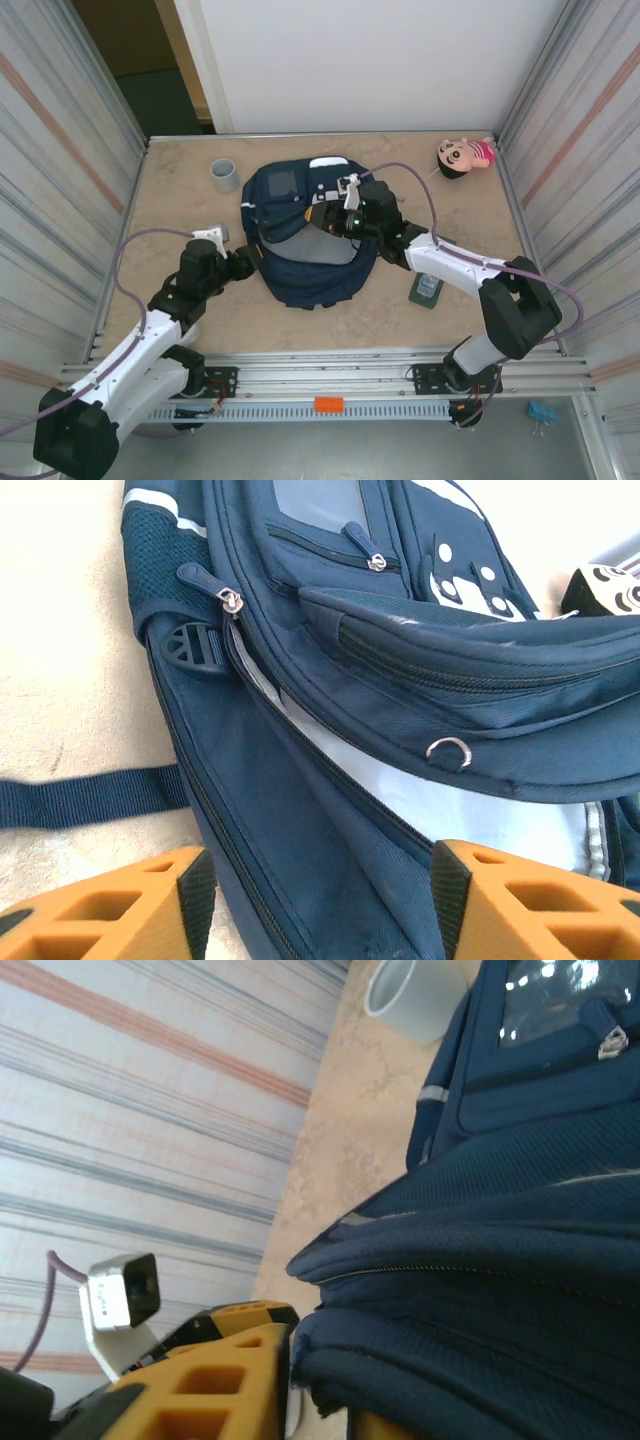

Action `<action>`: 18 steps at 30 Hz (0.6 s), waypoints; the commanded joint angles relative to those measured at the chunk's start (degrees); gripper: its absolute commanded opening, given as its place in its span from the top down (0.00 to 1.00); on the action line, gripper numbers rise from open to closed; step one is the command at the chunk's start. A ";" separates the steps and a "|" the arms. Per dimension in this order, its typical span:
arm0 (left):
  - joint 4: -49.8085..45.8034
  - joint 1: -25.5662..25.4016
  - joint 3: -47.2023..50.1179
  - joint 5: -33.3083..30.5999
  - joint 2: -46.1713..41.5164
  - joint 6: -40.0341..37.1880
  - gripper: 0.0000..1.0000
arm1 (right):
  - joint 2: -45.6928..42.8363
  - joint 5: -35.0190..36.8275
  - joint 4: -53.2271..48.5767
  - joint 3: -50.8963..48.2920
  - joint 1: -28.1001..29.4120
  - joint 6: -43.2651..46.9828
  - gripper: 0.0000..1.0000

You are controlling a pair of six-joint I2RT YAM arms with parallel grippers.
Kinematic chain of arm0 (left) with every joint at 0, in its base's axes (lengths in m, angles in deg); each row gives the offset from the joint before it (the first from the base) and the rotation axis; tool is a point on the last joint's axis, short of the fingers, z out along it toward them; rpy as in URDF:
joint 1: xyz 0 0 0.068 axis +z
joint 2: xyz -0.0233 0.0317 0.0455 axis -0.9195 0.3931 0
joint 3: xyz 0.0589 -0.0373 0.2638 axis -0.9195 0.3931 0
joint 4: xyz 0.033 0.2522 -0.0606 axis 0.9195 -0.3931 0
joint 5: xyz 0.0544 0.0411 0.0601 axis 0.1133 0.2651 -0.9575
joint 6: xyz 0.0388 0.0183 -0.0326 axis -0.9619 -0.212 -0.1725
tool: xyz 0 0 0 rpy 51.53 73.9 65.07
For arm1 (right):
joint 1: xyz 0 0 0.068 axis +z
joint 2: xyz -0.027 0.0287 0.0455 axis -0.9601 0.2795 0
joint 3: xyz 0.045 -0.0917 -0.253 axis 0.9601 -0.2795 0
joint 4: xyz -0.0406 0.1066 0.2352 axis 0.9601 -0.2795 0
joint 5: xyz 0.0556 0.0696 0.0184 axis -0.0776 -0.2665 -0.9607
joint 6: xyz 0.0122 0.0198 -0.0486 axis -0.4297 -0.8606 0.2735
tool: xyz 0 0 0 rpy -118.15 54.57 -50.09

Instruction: Pack the student bag

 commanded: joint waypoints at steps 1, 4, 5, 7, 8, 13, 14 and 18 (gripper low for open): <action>-0.21 -0.44 -1.72 1.32 -1.29 0.40 0.40 | -1.99 1.52 -4.17 0.12 0.62 0.91 0.66; 1.53 -0.90 -2.30 4.16 -1.39 -0.09 0.39 | -4.97 0.65 -12.77 -1.06 1.18 2.43 0.54; 2.19 -1.38 -2.80 5.41 -0.91 -0.33 0.39 | -6.08 0.17 -15.93 -1.18 1.47 3.26 0.51; 1.76 -3.27 -4.99 6.17 1.05 -1.25 0.39 | -8.98 0.10 -23.84 -1.16 1.92 6.22 0.48; 1.20 -4.45 -6.02 5.63 1.90 -1.92 0.39 | -10.22 -0.05 -27.45 -0.90 1.97 7.37 0.48; 5.53 -8.80 -7.53 4.07 7.76 -3.37 0.40 | -16.73 1.43 -44.11 2.47 1.17 14.62 0.47; 6.69 -8.96 -7.54 4.30 9.21 -3.23 0.41 | -17.67 1.90 -45.23 2.94 0.73 15.31 0.48; 10.99 -9.24 -7.84 5.43 16.13 -1.95 0.42 | -18.88 1.64 -42.48 3.03 -2.77 16.80 0.54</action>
